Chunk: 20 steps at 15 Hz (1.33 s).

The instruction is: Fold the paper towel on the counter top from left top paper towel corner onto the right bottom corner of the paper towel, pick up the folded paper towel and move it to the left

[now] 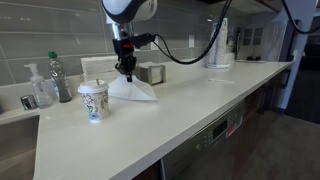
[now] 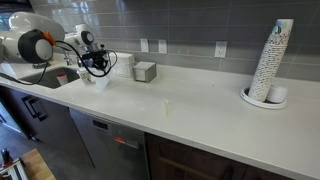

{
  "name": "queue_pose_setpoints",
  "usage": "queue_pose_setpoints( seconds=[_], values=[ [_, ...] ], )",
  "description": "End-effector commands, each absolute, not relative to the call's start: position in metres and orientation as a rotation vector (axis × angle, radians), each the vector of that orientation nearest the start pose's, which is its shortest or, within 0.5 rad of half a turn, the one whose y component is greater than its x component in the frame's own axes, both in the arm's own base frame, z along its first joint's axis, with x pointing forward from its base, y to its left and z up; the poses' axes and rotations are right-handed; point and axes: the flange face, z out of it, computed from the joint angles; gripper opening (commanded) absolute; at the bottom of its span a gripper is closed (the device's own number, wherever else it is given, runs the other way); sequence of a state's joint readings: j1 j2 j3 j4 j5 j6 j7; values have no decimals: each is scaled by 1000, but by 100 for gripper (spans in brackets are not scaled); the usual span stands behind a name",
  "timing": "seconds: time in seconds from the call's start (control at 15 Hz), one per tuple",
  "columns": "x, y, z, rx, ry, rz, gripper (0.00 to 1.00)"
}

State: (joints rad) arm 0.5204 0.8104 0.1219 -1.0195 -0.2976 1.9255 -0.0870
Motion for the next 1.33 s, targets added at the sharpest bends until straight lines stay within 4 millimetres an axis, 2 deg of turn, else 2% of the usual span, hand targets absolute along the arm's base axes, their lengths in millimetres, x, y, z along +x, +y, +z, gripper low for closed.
queue_pose_setpoints(
  seconds=[0.0,0.27,0.6,0.93,1.27],
  values=[
    [653,424,369,-3036,-1296,-246,32],
    [651,422,379,-3054,-1256,-244,62],
    [653,406,420,-3106,-1105,-321,99],
    [646,383,456,-3208,-841,-284,100],
    [625,382,471,-3217,-593,-277,100]
  ],
)
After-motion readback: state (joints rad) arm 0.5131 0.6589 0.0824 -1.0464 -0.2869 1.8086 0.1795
